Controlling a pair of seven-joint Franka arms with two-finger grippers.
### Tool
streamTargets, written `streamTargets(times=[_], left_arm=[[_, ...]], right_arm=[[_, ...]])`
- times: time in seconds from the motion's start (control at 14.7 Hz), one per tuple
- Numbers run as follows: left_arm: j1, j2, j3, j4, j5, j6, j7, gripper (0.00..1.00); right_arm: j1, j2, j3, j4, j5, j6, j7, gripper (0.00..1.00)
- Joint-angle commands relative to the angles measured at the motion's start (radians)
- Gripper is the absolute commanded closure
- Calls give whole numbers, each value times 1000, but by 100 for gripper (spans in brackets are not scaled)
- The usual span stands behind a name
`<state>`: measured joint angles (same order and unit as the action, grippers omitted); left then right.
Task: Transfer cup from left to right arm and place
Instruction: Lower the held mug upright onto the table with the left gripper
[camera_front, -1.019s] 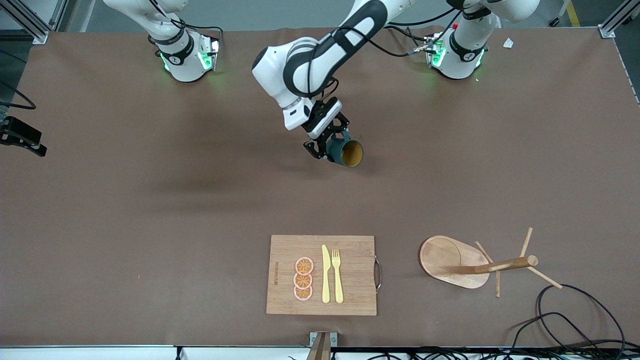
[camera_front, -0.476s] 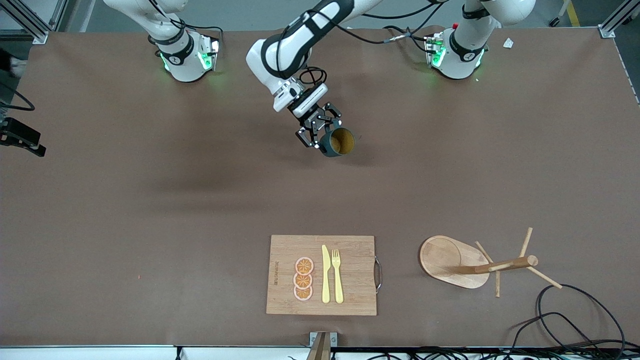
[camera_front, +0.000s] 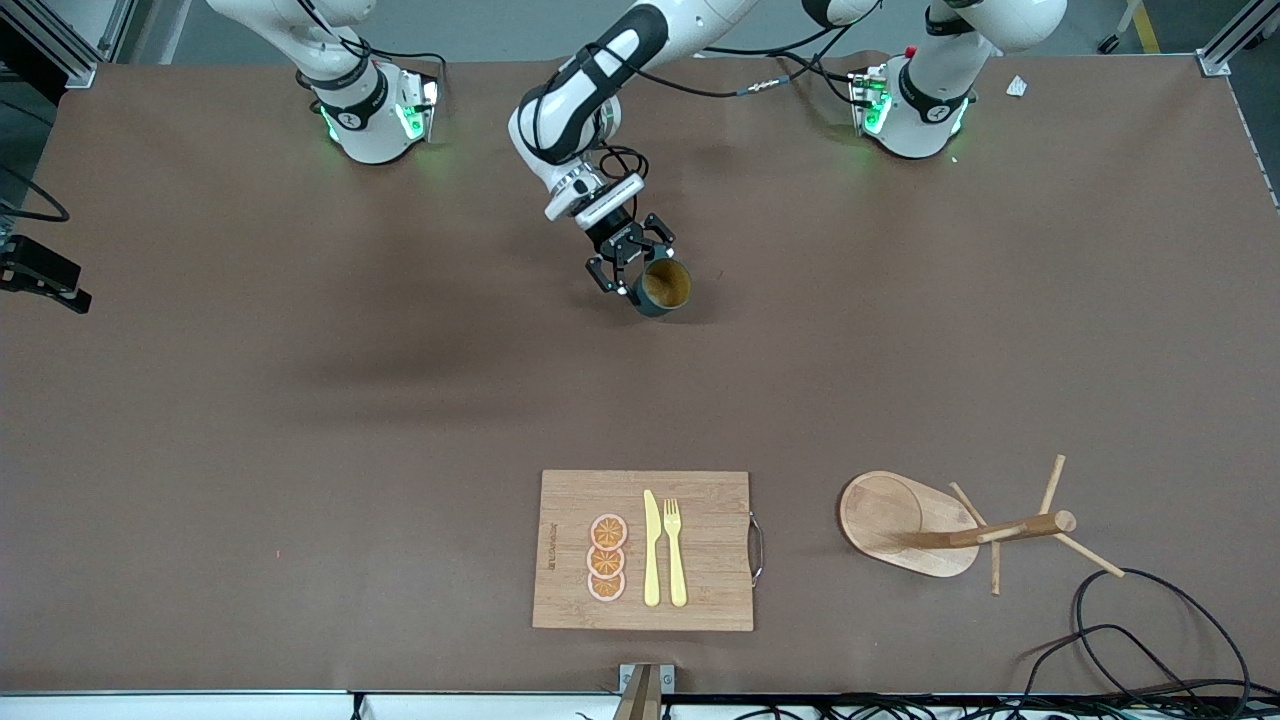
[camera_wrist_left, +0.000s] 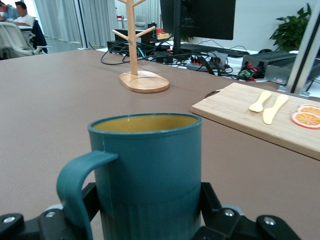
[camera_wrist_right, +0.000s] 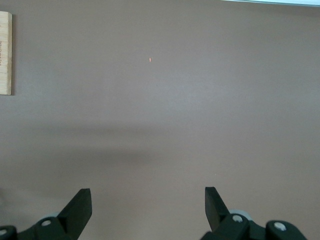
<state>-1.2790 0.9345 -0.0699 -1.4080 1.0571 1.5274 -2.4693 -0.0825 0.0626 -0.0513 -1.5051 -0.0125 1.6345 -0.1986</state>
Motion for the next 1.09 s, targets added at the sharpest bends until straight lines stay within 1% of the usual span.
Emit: streamTargets(times=[0.0, 0.2, 0.41, 0.61, 0.68, 0.88, 1.02], left_arm=[[-33, 21, 12, 21, 64, -19, -28, 44], [-46, 43, 12, 23, 107, -13, -69, 46], [-46, 56, 10, 23, 208, 22, -111, 46], [-45, 76, 10, 23, 239, 69, -114, 46], [-45, 87, 9, 23, 271, 85, -114, 46], [-46, 110, 6, 21, 313, 109, -128, 46], [-52, 144, 4, 21, 349, 112, -135, 46]], right_arm=[[-17, -17, 13, -20, 0, 7, 2, 0], [-17, -17, 13, -18, 2, 7, 2, 0], [-17, -17, 10, -18, 2, 5, 2, 0], [-19, -18, 4, -18, 3, 5, 2, 0], [-17, -18, 4, -18, 3, 5, 2, 0], [-19, -18, 4, -18, 3, 5, 2, 0], [-19, -18, 4, -18, 3, 5, 1, 0]])
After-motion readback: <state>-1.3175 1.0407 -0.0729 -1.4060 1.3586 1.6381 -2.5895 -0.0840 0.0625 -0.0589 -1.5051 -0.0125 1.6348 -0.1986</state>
